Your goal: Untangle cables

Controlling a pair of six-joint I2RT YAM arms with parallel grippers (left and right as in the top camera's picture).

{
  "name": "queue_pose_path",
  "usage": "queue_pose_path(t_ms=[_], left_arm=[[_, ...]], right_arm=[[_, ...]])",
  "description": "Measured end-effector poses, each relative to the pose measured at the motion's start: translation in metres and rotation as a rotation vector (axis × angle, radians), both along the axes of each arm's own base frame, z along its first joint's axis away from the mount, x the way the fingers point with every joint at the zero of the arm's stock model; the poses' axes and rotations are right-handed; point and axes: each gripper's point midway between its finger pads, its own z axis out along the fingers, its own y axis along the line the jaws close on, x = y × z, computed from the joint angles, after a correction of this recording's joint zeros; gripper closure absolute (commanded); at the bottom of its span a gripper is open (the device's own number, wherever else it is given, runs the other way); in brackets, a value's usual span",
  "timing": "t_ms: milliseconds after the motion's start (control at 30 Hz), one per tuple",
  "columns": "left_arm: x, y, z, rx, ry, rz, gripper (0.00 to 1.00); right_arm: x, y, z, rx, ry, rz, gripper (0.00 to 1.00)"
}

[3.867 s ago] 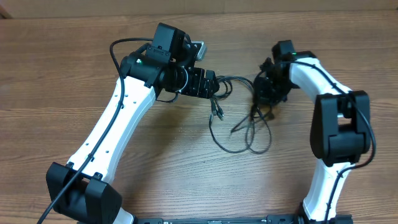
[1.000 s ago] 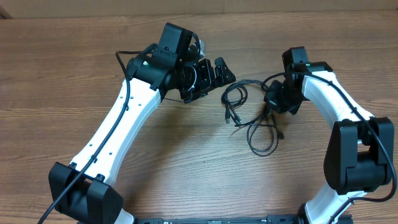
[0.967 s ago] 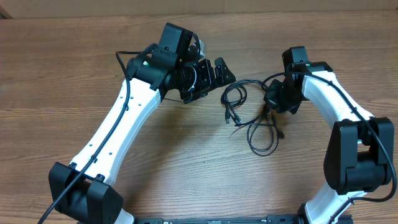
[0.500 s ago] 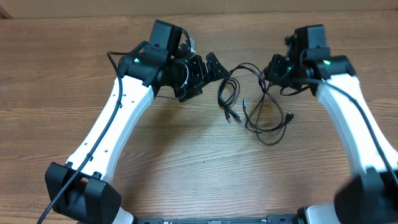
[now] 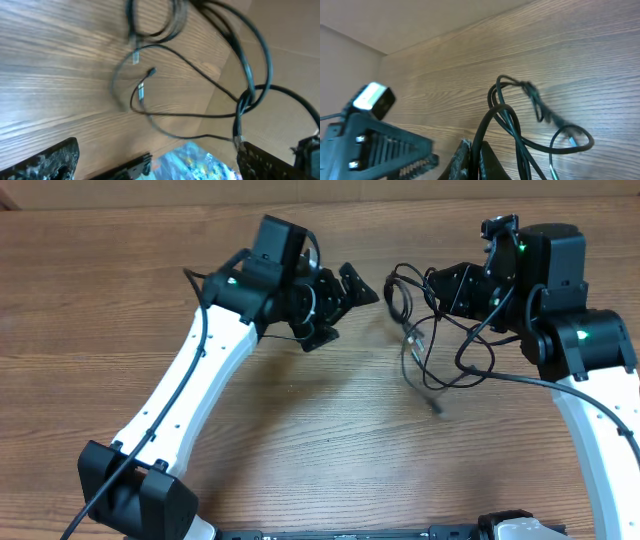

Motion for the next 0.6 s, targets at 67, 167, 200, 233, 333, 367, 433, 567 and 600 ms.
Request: queue_pose_path(t_ms=[67, 167, 200, 233, 333, 367, 433, 567, 600], left_arm=[[0.002, -0.010, 0.005, -0.020, -0.010, 0.011, 0.00], [0.005, -0.018, 0.011, -0.049, -0.014, 0.033, 0.00], [0.008, -0.021, 0.014, -0.065, -0.015, 0.049, 0.00], [0.010, -0.022, 0.016, -0.076, -0.013, 0.063, 0.00], [0.017, -0.023, 0.021, -0.099, -0.015, 0.099, 0.00], [0.017, -0.023, 0.021, -0.098, -0.010, 0.107, 0.00], [0.018, -0.023, 0.021, -0.097, -0.005, 0.117, 0.00], [0.018, -0.022, 0.021, -0.099, 0.003, 0.126, 0.00], [0.018, -0.022, 0.021, -0.099, 0.005, 0.128, 0.00]], right_arm=[[-0.003, 0.002, 0.003, 0.010, -0.005, 0.011, 0.96], [-0.009, 0.007, 0.006, 0.036, -0.001, 0.041, 0.96], [-0.011, 0.010, 0.007, 0.048, 0.002, 0.056, 0.96], [-0.012, 0.012, 0.008, 0.058, 0.003, 0.069, 0.96], [-0.017, 0.021, 0.013, 0.099, 0.003, 0.116, 0.96], [-0.018, 0.023, 0.015, 0.107, -0.003, 0.129, 0.96], [-0.019, 0.027, 0.019, 0.122, -0.018, 0.156, 0.96], [-0.027, 0.038, 0.034, 0.169, -0.065, 0.236, 0.96], [-0.029, 0.041, 0.038, 0.184, -0.076, 0.257, 0.96]])
